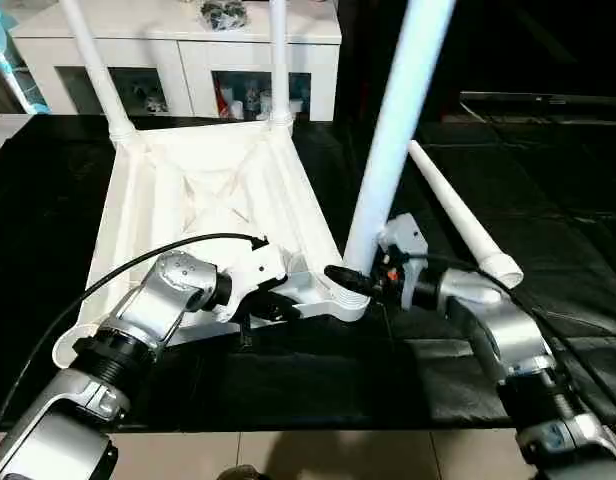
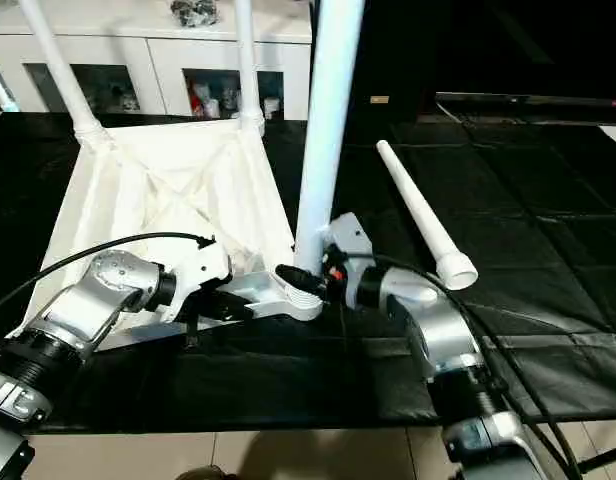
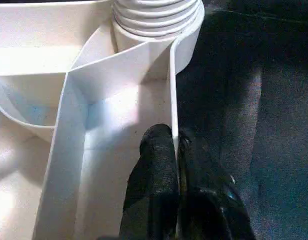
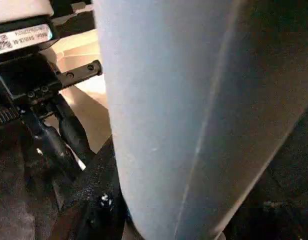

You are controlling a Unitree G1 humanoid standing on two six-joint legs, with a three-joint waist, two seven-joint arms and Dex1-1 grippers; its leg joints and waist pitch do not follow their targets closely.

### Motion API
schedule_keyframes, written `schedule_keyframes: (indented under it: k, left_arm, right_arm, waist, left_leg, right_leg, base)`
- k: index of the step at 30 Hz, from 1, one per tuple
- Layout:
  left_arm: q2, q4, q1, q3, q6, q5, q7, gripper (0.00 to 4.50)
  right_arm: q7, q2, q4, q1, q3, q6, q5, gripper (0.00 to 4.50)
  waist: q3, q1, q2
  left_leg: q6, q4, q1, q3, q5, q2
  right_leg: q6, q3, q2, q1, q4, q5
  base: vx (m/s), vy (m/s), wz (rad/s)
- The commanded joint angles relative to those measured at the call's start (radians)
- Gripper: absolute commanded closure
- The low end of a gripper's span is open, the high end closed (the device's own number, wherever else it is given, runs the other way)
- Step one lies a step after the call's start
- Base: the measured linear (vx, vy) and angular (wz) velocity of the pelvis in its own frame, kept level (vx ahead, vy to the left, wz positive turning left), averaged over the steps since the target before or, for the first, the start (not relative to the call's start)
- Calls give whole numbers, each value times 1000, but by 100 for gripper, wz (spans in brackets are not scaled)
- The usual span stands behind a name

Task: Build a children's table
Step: Insert table leg to table base

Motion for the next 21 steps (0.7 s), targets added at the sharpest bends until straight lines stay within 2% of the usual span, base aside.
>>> schedule_keyframes:
  k: [1,4,7,8,9,10,12,13,15,16,17,18,21]
  left_arm:
    - [-3,0,-32,-13,-3,24,-8,450]
    - [-10,16,-40,-1,6,22,7,450]
    - [-11,27,-47,7,12,21,13,450]
    - [-10,32,-50,9,13,22,14,450]
    - [-10,35,-52,10,13,24,14,450]
    - [-10,38,-54,12,14,25,16,450]
    - [-10,49,-61,14,15,28,20,450]
    - [-11,52,-64,15,14,29,20,450]
    - [-10,59,-69,15,13,32,21,450]
    - [-10,62,-70,15,12,33,20,450]
    - [-10,63,-71,15,12,34,19,450]
    - [-10,66,-74,14,10,35,18,450]
    - [-10,76,-80,11,4,40,15,450]
  right_arm:
    - [2,3,42,8,12,29,-1,257]
    - [-7,13,37,24,-15,39,24,257]
    - [-27,31,24,59,-52,37,55,257]
    - [-36,40,17,79,-67,31,69,257]
    - [-41,47,13,92,-77,27,77,257]
    - [-43,53,10,103,-83,22,83,257]
    - [-47,69,2,138,-97,4,98,257]
    - [-47,73,-1,151,-99,-4,101,257]
    - [-47,77,-8,174,-96,-17,99,257]
    - [-47,74,-11,182,-88,-28,90,257]
    - [-47,73,-13,186,-85,-33,86,257]
    - [-47,69,-15,195,-73,-46,73,257]
    - [-41,47,-7,205,-36,-93,7,257]
  waist:
    - [-58,-2,6]
    - [-58,-1,9]
    - [-58,3,25]
    - [-58,4,27]
    - [-58,3,24]
    - [-60,4,25]
    - [-61,6,33]
    - [-60,5,30]
    - [-61,8,36]
    - [-62,9,33]
    - [-63,11,38]
    - [-64,11,42]
    - [-65,13,43]
  left_leg:
    - [-47,-91,28,-43,-336,94]
    - [-55,-92,30,-45,-353,94]
    - [-69,-94,31,-49,-385,95]
    - [-74,-96,33,-49,-398,96]
    - [-74,-97,33,-49,-402,96]
    - [-74,-97,32,-50,-406,96]
    - [-72,-97,29,-51,-399,94]
    - [-68,-97,30,-48,-398,94]
    - [-61,-96,27,-49,-377,94]
    - [-52,-96,25,-48,-354,94]
    - [-43,-95,24,-45,-336,93]
    - [-41,-94,24,-46,-328,93]
    - [-28,-94,21,-44,-300,93]
  right_leg:
    - [-211,64,-102,26,-90,-292]
    - [-205,64,-102,24,-92,-306]
    - [-207,64,-102,22,-91,-294]
    - [-209,64,-103,21,-92,-286]
    - [-209,64,-101,22,-93,-281]
    - [-215,63,-102,24,-91,-265]
    - [-221,62,-101,26,-87,-244]
    - [-222,62,-102,25,-91,-245]
    - [-226,62,-104,28,-89,-234]
    - [-226,62,-102,30,-87,-219]
    - [-225,62,-103,30,-88,-210]
    - [-226,62,-103,31,-87,-204]
    - [-225,59,-100,32,-86,-184]
  base:
    - [0,0,0]
    - [0,0,0]
    - [0,0,0]
    - [0,0,0]
    - [0,0,0]
    - [0,0,0]
    - [0,0,0]
    - [0,0,0]
    - [0,0,0]
    - [0,0,0]
    - [0,0,0]
    - [0,0,0]
    - [0,0,0]
